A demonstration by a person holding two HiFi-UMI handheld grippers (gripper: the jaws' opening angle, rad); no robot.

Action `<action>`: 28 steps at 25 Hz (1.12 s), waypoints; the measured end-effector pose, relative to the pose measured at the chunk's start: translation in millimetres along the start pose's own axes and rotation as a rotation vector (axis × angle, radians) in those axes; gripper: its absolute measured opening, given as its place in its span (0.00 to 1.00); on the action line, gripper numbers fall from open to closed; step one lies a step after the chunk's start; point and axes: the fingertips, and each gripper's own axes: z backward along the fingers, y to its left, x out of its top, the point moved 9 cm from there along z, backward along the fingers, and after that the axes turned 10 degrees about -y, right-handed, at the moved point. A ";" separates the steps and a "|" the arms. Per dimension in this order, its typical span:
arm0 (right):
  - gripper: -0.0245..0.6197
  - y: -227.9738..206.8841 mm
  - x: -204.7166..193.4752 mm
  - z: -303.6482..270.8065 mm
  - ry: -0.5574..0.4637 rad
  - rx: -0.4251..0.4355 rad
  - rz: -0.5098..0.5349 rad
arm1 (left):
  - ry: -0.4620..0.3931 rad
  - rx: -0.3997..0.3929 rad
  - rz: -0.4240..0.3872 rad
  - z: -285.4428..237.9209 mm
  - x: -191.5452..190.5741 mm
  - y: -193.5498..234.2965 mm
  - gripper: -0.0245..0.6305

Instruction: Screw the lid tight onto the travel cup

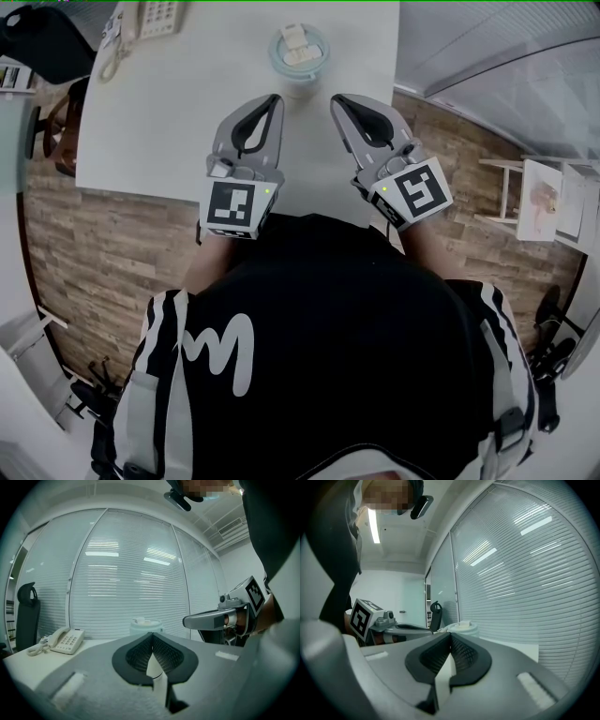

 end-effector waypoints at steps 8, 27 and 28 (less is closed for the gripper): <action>0.04 -1.7 -1.0 1.4 0.000 0.002 0.004 | -0.004 0.003 0.000 1.7 -0.8 0.0 0.04; 0.04 5.5 1.5 1.3 0.009 0.013 0.036 | -0.005 -0.006 -0.014 2.0 -0.7 -1.3 0.04; 0.04 6.3 1.7 1.2 0.008 0.013 0.036 | -0.005 -0.008 -0.015 2.4 -0.6 -1.2 0.04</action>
